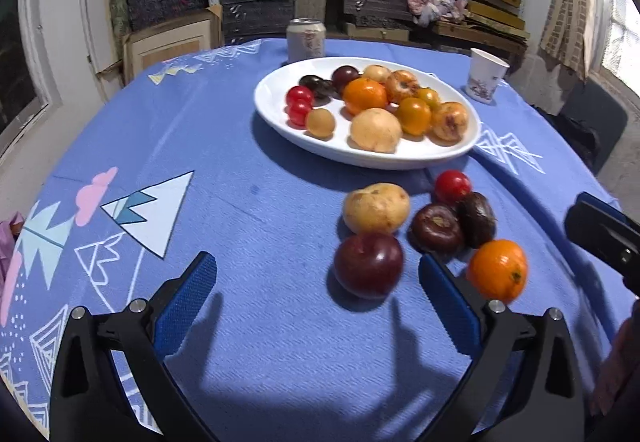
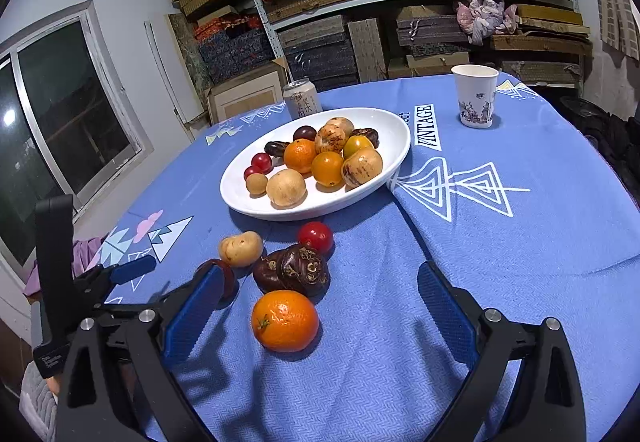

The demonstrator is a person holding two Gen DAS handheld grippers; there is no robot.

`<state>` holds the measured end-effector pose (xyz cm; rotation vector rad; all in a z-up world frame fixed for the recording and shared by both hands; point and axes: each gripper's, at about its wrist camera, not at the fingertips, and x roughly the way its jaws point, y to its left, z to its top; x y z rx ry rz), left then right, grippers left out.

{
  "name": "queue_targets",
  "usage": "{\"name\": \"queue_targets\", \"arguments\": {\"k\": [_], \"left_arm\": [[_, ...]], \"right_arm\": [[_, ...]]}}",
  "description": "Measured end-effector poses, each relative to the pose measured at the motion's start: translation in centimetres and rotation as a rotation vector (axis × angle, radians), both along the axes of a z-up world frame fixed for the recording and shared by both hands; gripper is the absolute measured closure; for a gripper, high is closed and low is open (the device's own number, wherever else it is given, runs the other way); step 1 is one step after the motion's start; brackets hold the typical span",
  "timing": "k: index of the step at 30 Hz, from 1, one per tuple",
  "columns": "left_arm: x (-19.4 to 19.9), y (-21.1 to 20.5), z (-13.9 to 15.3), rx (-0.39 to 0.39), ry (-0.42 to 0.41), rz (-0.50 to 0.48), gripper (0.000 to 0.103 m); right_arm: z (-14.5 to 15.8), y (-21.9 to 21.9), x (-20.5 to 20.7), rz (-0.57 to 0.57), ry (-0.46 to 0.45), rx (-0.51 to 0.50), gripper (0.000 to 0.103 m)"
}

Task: Organize fruits
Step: 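Grasp a dark red plum with the left tool while the right tool grasps the orange mandarin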

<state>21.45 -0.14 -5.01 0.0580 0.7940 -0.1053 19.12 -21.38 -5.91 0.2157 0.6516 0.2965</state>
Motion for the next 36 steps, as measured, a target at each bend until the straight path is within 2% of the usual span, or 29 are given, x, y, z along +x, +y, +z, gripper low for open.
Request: {"name": "queue_targets", "arguments": {"k": [2, 5, 8, 11, 16, 19, 22, 23, 24, 26, 28, 36], "left_arm": [[-0.1, -0.6, -0.2, 0.033, -0.010, -0.011, 0.004], [0.3, -1.2, -1.0, 0.073, 0.016, -0.014, 0.004], [0.7, -0.9, -1.1, 0.089, 0.014, 0.022, 0.004], [1.0, 0.3, -0.9, 0.050, 0.020, 0.056, 0.004], [0.9, 1.5, -0.3, 0.033, 0.004, 0.103, 0.004], [1.1, 1.3, -0.6, -0.015, 0.043, 0.057, 0.004], [1.0, 0.3, -0.8, -0.002, 0.041, 0.006, 0.004], [1.0, 0.0, -0.8, 0.001, 0.035, -0.005, 0.007], [1.0, -0.2, -0.8, 0.005, 0.029, -0.015, 0.021], [1.3, -0.4, -1.2, -0.004, 0.059, -0.043, 0.039], [1.6, -0.5, -1.8, -0.011, 0.098, -0.045, 0.040], [0.9, 0.9, -2.1, -0.081, 0.153, -0.049, 0.041]], "right_arm": [[0.0, -0.1, 0.1, -0.001, 0.000, 0.002, 0.005], [0.1, -0.3, 0.1, -0.005, 0.003, 0.007, 0.004], [0.1, -0.3, 0.1, -0.005, 0.006, 0.007, 0.004], [0.0, -0.3, 0.1, -0.005, 0.009, 0.004, 0.004], [0.0, -0.2, 0.1, 0.005, 0.010, -0.001, 0.004], [0.0, 0.4, -0.1, 0.028, -0.003, -0.024, 0.004], [0.1, 0.8, -0.3, 0.040, -0.019, -0.042, 0.004], [0.1, 0.8, -0.3, 0.040, -0.024, -0.044, 0.004], [0.1, 0.8, -0.4, 0.040, -0.031, -0.047, 0.004], [0.1, 0.8, -0.5, 0.044, -0.038, -0.051, 0.004], [0.1, 1.0, -0.5, 0.053, -0.041, -0.057, 0.004], [-0.1, 1.3, -0.4, 0.060, -0.032, -0.069, 0.004]]}}
